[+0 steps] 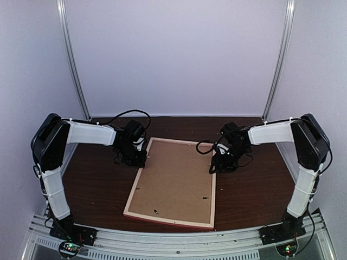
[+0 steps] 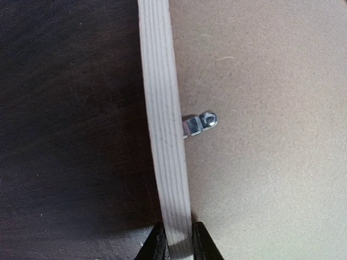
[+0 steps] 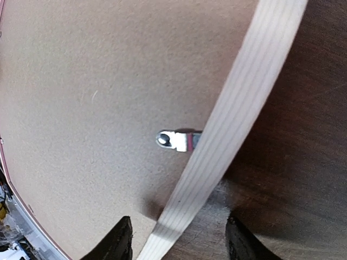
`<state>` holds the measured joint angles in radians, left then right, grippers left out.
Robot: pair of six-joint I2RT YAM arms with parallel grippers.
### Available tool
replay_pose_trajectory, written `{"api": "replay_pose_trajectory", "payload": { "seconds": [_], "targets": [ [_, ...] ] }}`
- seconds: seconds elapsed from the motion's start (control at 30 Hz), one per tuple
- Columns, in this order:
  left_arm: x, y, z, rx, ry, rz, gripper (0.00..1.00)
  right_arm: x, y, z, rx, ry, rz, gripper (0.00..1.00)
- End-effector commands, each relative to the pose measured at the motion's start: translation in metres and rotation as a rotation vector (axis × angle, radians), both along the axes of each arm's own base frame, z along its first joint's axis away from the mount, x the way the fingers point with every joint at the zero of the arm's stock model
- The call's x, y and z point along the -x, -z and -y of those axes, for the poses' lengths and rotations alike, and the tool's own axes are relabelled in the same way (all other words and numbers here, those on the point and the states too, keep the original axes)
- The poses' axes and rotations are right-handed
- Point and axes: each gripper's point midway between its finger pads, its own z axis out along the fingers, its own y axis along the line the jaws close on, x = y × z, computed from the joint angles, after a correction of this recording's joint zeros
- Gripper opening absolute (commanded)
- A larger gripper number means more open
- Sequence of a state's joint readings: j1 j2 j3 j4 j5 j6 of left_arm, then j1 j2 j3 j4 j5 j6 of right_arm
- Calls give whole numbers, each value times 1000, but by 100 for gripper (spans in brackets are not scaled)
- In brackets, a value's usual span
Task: Put the photo into the frame
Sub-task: Adjust the photo frame at the center of the board.
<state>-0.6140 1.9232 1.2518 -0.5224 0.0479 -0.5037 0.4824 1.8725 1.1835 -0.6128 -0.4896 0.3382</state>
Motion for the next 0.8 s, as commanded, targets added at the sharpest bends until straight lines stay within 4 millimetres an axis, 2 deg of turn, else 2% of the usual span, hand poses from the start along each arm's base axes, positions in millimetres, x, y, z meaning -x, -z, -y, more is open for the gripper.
{"api": "replay_pose_trajectory", "payload": {
  "seconds": [0.0,0.17,0.37,0.57,0.77],
  "targets": [
    [11,6,9,19,43,-56,20,5,10,-1,29,54,15,51],
    [10,3,12,39,45,-56,24,0,14,3,71,76,26,37],
    [10,2,15,60,38,-55,38,-17,13,9,144,66,54,22],
    [6,2,8,41,16,-38,58,-47,9,13,177,21,88,16],
    [4,3,7,46,0,-36,59,-75,4,14,178,-1,120,15]
  ]
}}
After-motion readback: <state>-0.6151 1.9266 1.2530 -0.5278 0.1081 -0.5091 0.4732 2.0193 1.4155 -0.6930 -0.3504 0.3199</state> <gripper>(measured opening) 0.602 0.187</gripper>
